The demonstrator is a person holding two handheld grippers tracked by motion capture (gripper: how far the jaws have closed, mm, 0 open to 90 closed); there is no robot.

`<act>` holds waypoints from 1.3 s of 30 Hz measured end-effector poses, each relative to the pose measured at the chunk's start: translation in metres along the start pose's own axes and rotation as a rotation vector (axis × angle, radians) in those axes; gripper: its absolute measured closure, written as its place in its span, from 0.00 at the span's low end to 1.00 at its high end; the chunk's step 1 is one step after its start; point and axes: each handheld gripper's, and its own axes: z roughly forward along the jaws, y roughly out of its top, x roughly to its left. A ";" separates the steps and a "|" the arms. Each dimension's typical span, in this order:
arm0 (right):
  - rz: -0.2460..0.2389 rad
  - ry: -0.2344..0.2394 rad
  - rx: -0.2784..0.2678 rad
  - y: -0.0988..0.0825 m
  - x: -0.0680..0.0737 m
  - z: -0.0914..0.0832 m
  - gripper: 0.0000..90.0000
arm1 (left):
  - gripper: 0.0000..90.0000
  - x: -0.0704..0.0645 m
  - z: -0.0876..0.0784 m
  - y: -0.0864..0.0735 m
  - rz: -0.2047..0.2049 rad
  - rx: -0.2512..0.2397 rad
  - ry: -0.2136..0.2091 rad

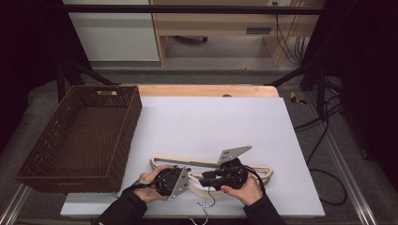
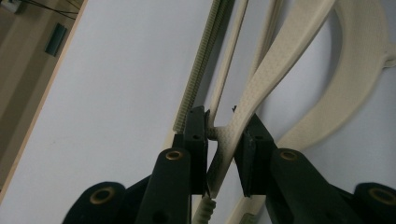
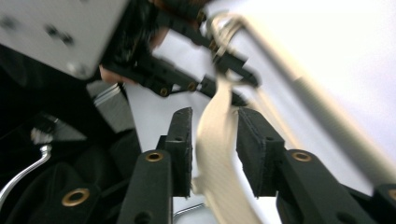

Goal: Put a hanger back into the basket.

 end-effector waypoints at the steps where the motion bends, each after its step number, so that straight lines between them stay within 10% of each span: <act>1: -0.005 -0.019 -0.030 0.001 -0.001 -0.009 0.71 | 0.84 0.001 0.000 0.000 -0.003 -0.001 0.000; 13: 0.042 -0.401 -0.435 -0.019 -0.022 -0.107 0.25 | 0.88 0.018 -0.005 0.004 -0.066 0.010 -0.019; 25: 0.084 -0.478 -0.418 -0.034 -0.034 -0.113 0.16 | 0.96 0.040 -0.007 0.004 -0.128 0.011 -0.007; 39: 0.075 -0.486 -0.432 -0.036 -0.033 -0.117 0.13 | 0.96 0.060 -0.023 -0.011 -0.375 -0.061 0.014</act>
